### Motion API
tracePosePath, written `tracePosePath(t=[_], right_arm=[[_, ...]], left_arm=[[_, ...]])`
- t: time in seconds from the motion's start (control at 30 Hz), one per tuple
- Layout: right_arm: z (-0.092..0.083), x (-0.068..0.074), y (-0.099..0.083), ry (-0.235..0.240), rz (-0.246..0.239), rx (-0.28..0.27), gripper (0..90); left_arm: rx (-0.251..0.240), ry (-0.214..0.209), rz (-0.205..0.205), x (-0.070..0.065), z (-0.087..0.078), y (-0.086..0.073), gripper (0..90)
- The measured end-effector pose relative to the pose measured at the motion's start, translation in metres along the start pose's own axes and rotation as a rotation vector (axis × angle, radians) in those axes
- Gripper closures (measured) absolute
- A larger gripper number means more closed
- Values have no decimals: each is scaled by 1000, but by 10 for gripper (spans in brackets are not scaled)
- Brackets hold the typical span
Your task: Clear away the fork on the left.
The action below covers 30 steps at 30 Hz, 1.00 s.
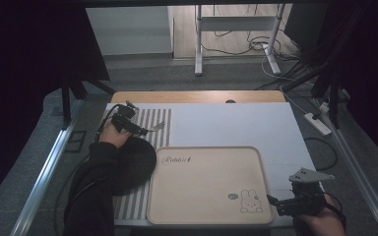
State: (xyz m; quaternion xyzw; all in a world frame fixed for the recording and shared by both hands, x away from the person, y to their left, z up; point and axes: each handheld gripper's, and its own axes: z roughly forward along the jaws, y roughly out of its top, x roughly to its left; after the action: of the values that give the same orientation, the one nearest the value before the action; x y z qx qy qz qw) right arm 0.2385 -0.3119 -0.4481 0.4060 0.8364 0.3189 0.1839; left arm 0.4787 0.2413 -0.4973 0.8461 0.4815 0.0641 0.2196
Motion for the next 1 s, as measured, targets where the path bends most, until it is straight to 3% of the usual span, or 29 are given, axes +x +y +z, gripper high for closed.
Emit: tracePosePath(t=[0.4, 0.47, 0.57, 0.7, 0.83, 0.87, 0.9, 0.93, 0.97, 1.0], right_arm=[[0, 0, 0, 2, -2, -1, 0], [0, 0, 0, 2, -2, -1, 0], [0, 0, 0, 3, -2, -2, 0], [0, 0, 0, 4, -2, -1, 0], [0, 0, 0, 2, -5, 1, 0], [0, 1, 0, 2, -6, 2, 0], [0, 1, 0, 2, -6, 2, 0], [0, 1, 0, 2, -6, 2, 0], [0, 0, 0, 3, -6, 1, 0], [0, 0, 0, 3, -7, 1, 0]], left_arm=[[86, 18, 38, -10, 25, 15, 0], [118, 12, 13, -9, 30, 15, 0], [148, 47, 5, -6, 37, 13, 0], [142, 44, 30, -5, 36, 11, 10], [134, 43, 52, -4, 30, 11, 154], [128, 39, 56, -3, 28, 11, 252], [128, 43, 69, -2, 26, 11, 252], [123, 37, 74, -1, 25, 10, 321], [126, 37, 92, 0, 23, 11, 450], [126, 37, 92, 0, 23, 11, 499]])
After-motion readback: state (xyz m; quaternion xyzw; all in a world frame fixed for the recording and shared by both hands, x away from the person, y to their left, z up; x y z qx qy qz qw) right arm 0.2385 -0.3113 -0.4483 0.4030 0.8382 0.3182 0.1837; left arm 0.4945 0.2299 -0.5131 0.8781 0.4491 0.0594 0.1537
